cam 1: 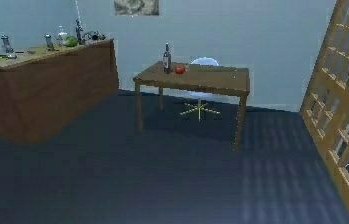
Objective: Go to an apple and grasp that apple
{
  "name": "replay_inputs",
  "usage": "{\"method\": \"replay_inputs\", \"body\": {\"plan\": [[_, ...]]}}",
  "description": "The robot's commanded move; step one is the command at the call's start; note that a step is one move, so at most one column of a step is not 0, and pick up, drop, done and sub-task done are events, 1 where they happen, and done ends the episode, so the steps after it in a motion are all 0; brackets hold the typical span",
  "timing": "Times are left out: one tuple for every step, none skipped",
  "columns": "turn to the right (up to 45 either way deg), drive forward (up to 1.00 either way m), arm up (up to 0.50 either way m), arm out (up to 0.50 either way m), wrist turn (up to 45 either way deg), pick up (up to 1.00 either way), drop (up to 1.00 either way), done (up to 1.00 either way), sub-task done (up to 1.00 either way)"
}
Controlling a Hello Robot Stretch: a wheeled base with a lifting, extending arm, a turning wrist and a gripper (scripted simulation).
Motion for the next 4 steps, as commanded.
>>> {"method": "replay_inputs", "body": {"plan": [[-24.0, 0.00, 0.00, 0.00, 0.0, 0.00, 0.00, 0.00, 0.00], [0.0, 1.00, 0.00, 0.00, 0.0, 0.00, 0.00, 0.00, 0.00], [0.0, 1.00, 0.00, 0.00, 0.0, 0.00, 0.00, 0.00, 0.00], [-6.0, 0.00, 0.00, 0.00, 0.0, 0.00, 0.00, 0.00, 0.00]]}}
